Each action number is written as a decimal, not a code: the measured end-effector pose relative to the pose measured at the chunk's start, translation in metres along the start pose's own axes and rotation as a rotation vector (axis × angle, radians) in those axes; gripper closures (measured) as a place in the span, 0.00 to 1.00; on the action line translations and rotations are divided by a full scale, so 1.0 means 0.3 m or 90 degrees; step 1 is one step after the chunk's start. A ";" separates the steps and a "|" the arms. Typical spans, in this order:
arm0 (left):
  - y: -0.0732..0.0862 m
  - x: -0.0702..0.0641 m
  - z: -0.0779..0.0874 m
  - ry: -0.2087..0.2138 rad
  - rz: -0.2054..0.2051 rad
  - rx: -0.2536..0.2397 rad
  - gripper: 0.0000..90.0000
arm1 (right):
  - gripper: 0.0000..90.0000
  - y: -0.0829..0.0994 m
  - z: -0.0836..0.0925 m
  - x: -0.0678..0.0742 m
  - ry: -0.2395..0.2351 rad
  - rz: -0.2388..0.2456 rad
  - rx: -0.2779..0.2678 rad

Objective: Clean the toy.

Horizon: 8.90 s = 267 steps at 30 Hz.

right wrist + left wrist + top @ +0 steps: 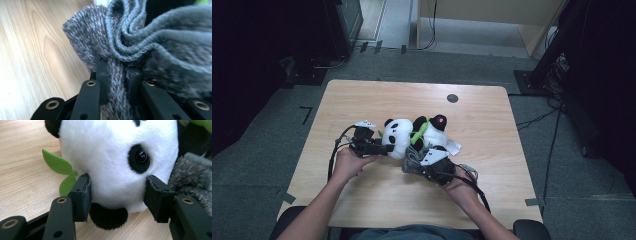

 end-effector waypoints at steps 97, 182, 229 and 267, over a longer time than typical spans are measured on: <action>-0.005 -0.004 0.001 -0.013 -0.021 0.005 0.61 | 0.87 0.048 0.061 -0.019 -0.020 -0.063 0.008; -0.009 0.002 0.001 -0.016 -0.033 -0.011 0.60 | 0.86 0.196 0.301 -0.689 0.188 -0.333 -0.142; -0.019 0.010 0.002 -0.014 -0.034 -0.011 0.59 | 0.42 0.217 0.335 -0.648 0.170 -0.378 -0.195; -0.018 0.012 0.004 -0.018 -0.028 -0.013 0.57 | 0.25 -0.011 0.261 -0.298 0.061 -0.233 -0.195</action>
Point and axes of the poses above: each handheld gripper's, and its own axes: z roughly backward along the jaws, y roughly out of its underside, x roughly to its left, the point moved 7 cm from there along -z, roughly forward along the jaws, and after that the axes turned 14 degrees about -y, right-handed, at the moved point
